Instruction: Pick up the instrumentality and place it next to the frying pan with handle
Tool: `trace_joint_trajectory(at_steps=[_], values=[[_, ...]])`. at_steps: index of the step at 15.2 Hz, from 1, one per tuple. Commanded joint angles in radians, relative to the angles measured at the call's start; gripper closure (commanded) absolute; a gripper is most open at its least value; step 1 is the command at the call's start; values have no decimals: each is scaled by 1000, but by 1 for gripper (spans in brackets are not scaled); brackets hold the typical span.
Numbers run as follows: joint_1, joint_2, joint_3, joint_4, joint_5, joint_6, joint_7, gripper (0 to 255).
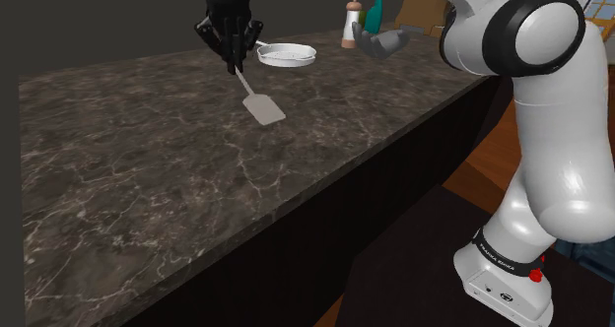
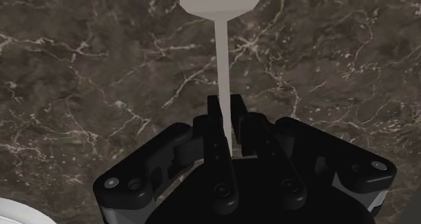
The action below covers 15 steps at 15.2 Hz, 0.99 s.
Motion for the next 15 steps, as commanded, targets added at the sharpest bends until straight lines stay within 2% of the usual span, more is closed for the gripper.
trace_joint_trajectory(at_steps=[1, 4, 7, 15], values=[[-23, -17, -1, -14, 9, -3, -19, 255], [-123, -108, -2, -155, 54, 54, -78, 255], [-202, -174, -14, -250, 92, 91, -145, 255], [-367, -278, -67, -387, 162, 143, -333, 255]])
